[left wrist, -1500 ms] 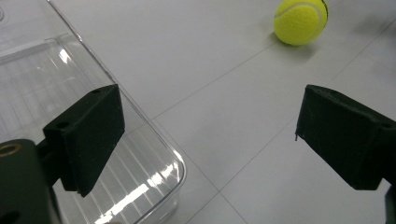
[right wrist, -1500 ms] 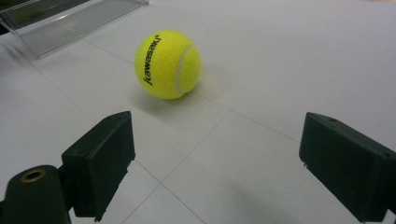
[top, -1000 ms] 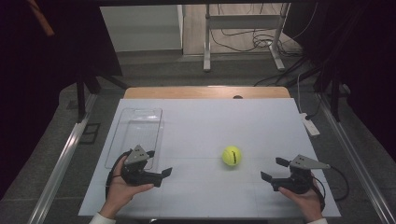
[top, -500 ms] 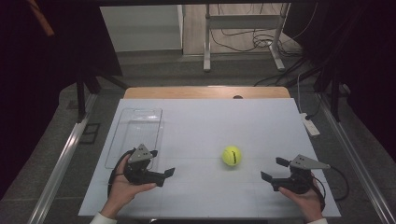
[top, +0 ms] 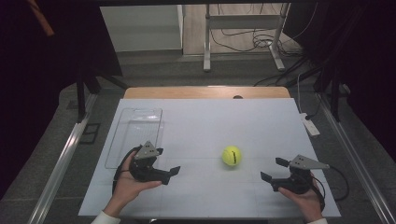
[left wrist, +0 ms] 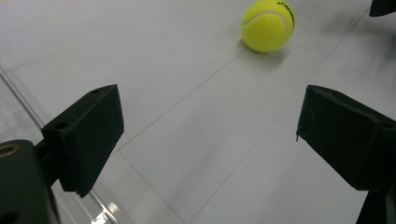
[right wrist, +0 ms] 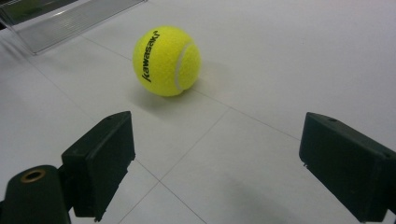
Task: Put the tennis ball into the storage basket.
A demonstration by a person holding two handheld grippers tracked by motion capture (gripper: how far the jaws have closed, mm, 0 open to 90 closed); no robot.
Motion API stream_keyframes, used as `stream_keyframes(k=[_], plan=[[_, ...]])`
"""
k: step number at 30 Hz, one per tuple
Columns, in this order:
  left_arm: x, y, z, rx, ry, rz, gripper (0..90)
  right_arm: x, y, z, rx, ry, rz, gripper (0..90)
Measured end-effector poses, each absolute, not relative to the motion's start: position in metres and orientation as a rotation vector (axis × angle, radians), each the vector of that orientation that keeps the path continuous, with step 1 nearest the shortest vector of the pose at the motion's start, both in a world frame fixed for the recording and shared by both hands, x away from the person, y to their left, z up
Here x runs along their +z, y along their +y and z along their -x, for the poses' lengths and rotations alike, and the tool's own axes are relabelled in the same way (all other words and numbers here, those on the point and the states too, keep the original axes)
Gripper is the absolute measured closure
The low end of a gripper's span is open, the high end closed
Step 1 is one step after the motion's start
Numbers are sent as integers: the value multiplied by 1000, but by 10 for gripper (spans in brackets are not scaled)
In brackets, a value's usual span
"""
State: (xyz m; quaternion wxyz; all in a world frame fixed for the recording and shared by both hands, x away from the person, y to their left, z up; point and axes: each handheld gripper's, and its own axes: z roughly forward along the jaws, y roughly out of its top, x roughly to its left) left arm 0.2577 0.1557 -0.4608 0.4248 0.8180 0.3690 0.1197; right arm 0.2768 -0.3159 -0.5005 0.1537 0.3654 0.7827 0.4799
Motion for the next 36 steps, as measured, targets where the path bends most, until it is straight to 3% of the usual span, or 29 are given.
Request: stream_keyframes(k=[36], plan=[[-451,124,-277,263,850,-2093,79,-501,-316,-277,1367,2250,-1045,107]])
